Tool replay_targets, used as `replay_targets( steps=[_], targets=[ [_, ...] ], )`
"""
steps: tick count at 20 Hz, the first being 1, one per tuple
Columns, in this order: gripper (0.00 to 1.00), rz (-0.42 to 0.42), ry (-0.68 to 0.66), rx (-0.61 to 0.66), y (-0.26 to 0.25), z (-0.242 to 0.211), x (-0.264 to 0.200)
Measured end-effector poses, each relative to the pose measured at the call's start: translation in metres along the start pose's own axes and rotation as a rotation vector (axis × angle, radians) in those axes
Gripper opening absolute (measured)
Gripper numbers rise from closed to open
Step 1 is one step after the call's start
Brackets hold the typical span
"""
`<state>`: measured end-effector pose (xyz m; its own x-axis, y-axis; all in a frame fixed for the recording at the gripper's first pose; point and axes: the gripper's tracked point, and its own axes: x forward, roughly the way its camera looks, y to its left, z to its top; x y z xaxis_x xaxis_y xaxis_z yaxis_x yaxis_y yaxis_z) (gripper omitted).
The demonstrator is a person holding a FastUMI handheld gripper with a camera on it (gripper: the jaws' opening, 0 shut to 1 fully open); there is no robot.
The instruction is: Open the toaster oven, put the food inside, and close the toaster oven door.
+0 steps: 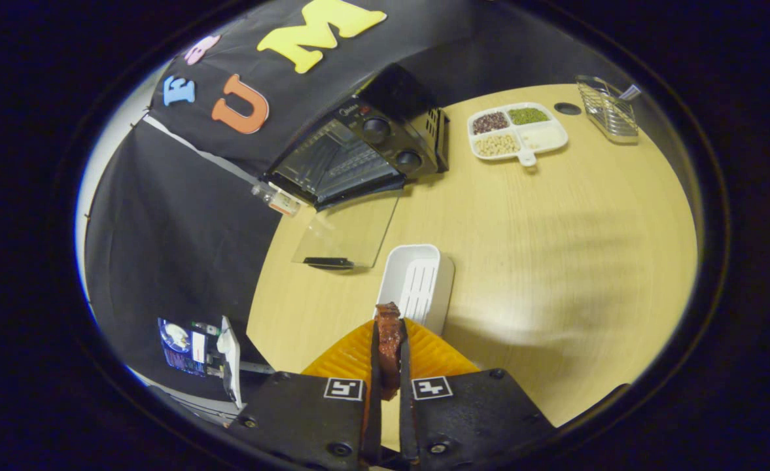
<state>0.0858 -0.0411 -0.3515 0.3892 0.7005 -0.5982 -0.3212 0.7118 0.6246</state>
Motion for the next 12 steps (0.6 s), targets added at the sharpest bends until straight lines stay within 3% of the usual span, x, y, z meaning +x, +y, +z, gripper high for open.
replay_targets(
  steps=[6,10,12],
  targets=[
    [0.13,0.056,-0.158,0.105,0.068,0.036,0.014],
    [0.13,0.036,-0.298,0.197,0.107,0.065,0.063],
    [0.13,0.068,-0.383,0.256,0.129,0.082,0.087]
  ],
)
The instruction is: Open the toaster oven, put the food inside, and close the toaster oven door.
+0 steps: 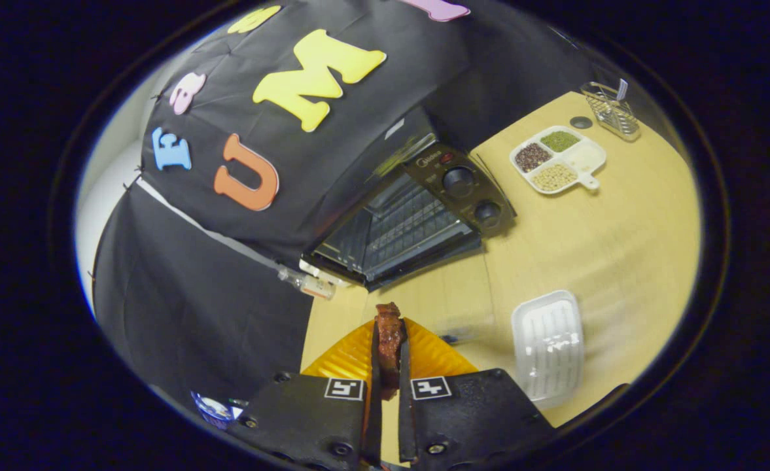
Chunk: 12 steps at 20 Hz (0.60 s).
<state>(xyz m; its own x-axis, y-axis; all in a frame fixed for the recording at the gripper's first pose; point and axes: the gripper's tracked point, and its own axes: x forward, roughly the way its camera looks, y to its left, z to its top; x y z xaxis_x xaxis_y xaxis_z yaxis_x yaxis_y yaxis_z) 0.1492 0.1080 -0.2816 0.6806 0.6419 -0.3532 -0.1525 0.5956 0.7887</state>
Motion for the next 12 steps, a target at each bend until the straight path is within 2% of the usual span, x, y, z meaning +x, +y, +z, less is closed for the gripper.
replay_targets(
  steps=[4,6,12],
  targets=[
    [0.13,0.024,-0.191,0.184,0.015,0.019,0.062],
    [0.13,0.009,-0.255,0.268,0.010,0.026,0.091],
    [0.13,-0.109,-0.437,0.442,-0.028,0.063,0.164]
  ],
)
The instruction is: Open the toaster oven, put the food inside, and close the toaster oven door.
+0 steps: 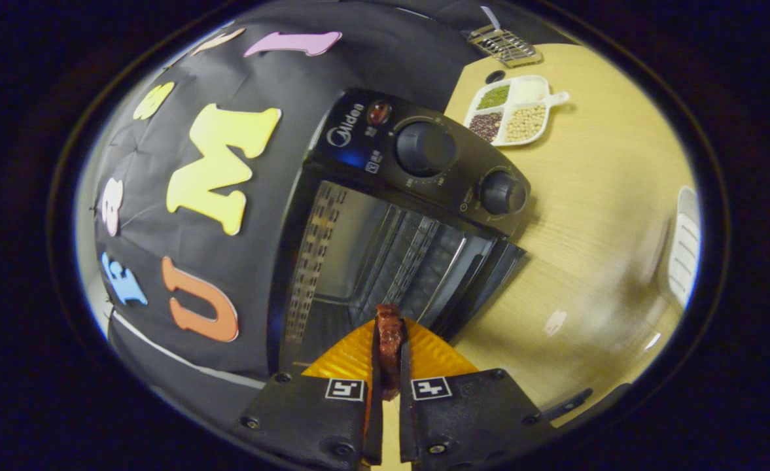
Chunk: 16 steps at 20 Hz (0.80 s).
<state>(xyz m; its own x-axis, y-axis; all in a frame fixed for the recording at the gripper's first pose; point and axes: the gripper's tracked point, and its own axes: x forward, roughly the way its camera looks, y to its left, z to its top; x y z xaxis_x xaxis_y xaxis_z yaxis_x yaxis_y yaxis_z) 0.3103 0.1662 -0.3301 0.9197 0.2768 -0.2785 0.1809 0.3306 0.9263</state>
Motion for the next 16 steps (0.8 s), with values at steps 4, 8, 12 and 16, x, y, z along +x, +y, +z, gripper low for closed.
replay_targets(
  steps=[4,8,12,16],
  targets=[
    [0.13,-0.027,-0.063,-0.042,0.012,-0.004,0.037],
    [0.16,-0.060,-0.089,-0.173,0.021,-0.006,0.052],
    [0.31,-0.168,-0.114,-0.423,0.016,-0.002,0.051],
    [0.63,-0.246,-0.110,-0.649,0.004,0.006,0.046]
  ],
)
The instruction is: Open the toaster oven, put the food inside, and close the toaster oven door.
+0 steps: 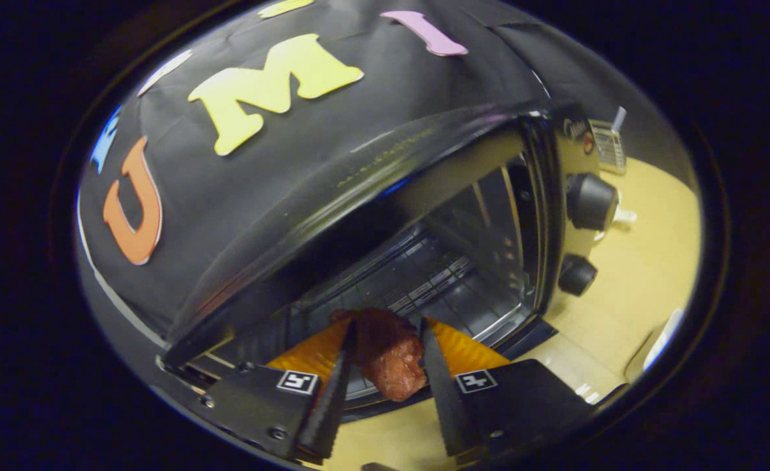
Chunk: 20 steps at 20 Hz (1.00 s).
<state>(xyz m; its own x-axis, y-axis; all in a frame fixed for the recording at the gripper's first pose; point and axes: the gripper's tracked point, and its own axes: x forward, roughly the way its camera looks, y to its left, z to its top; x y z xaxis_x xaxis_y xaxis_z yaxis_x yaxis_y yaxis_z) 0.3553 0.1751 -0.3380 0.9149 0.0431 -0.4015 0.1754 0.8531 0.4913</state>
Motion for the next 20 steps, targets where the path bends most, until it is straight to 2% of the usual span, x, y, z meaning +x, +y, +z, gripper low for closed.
replay_targets(
  steps=[2,3,5,6,13,20],
  targets=[
    [0.79,0.016,-0.017,-0.081,0.002,0.003,-0.011],
    [0.79,0.024,-0.015,-0.115,0.001,0.000,-0.016],
    [0.91,0.036,0.008,-0.172,-0.002,-0.008,-0.028],
    [0.93,0.040,0.021,-0.197,-0.003,-0.013,-0.036],
    [0.93,0.076,0.075,-0.418,-0.011,-0.041,-0.116],
    [0.94,0.104,0.179,-0.530,-0.042,-0.097,-0.200]
  ],
)
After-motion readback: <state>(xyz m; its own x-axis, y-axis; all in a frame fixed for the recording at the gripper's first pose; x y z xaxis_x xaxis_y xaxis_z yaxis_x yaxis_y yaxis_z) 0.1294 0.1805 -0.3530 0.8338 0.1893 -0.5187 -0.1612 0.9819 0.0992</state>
